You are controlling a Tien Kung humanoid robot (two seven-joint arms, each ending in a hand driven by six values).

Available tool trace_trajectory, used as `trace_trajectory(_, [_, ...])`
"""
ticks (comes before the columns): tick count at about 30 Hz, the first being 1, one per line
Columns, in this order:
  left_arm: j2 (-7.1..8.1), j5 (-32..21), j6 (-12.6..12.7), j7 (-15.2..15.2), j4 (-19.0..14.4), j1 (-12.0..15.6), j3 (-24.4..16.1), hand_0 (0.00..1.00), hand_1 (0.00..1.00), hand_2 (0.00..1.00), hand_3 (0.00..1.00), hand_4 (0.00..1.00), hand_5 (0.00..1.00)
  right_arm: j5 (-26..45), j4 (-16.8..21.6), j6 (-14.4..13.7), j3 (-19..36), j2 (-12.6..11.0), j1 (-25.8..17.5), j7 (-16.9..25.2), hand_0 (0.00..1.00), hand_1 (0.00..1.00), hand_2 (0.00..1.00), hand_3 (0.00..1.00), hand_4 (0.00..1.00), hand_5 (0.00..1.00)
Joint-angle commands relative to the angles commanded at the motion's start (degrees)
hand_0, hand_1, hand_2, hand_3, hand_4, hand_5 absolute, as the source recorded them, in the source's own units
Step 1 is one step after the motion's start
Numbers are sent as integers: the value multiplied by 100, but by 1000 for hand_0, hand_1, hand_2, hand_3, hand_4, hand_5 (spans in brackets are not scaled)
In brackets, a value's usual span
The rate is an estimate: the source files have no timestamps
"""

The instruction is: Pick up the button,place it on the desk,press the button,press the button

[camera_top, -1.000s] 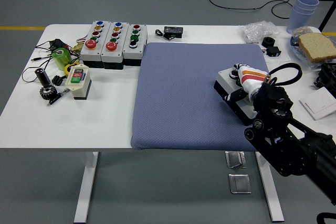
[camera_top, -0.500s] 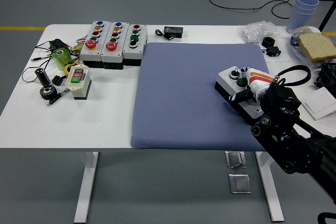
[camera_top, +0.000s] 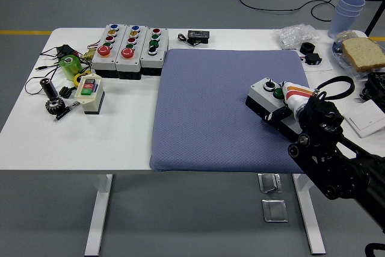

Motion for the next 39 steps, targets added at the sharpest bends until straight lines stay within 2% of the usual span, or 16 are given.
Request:
trace_trajectory(5, [-1,27,-3,4,0,4,-17,652,636,658,558,331,848,37,88,-325,-49,-92,-29,0,252,283,484,588,796,145])
trace_trajectory(6, [-2,31,-3,5,0,5,-17,653,637,657,558,331,849,58,119,-383,-73,-123,-43,0,168,208,444,535,738,145])
trace_trajectory(7, [-2,34,-4,6,0,8,-16,653,637,657,558,331,849,89,162,-483,-105,-165,-63,0,168,208,444,535,738,145])
trace_trajectory(11, [-5,27,2,9,0,18,-20,653,637,657,558,331,849,540,370,-896,-292,-423,-160,0,168,208,444,535,738,145])
trace_trajectory(12, [-6,32,4,9,0,24,-24,653,638,658,558,331,852,767,447,-960,-347,-546,-196,0,177,203,440,532,671,147])
trace_trajectory(13, [-6,33,5,9,0,25,-26,653,638,658,558,331,852,884,466,-975,-360,-581,-205,0,177,203,440,532,671,147])
trace_trajectory(17, [-8,67,3,12,0,41,-35,653,638,658,558,331,852,1012,738,-1023,-589,-905,-256,530,177,203,440,532,671,147])
trace_trajectory(18, [-9,86,1,12,0,46,-32,655,638,658,558,330,846,848,862,-1170,-652,-1007,-282,616,135,113,353,500,663,166])
trace_trajectory(21, [-12,100,4,15,0,67,-36,655,638,658,558,330,846,647,1114,-1423,-714,-1211,-347,936,135,113,353,500,663,166])
trace_trajectory(23, [-12,109,5,14,0,77,-29,655,638,658,558,330,846,486,1317,-1598,-772,-1385,-380,1346,135,113,353,500,663,166])
trace_trajectory(24, [-12,111,5,14,0,78,-27,653,638,658,558,330,850,453,1360,-1634,-784,-1422,-385,1534,80,21,279,462,667,182])
trace_trajectory(26, [-12,126,4,14,0,85,-33,653,638,658,558,330,850,333,1494,-1800,-846,-1543,-387,1960,80,21,279,462,667,182])
trace_trajectory(31, [-13,134,4,10,0,93,-26,653,638,659,558,331,848,297,1589,-1764,-982,-1704,-344,3151,91,17,285,460,665,166])
trace_trajectory(34, [-16,109,12,9,0,89,-18,653,638,659,558,331,848,310,1589,-1656,-1086,-1745,-301,3725,91,17,285,460,665,166])
trace_trajectory(37, [-16,95,18,9,0,83,-19,653,639,659,558,330,847,322,1611,-1484,-1174,-1766,-257,4013,103,31,293,463,671,150])
trace_trajectory(39, [-13,76,25,6,0,70,-17,653,639,659,558,330,847,284,1648,-1226,-1326,-1791,-165,4062,103,31,293,463,671,150])
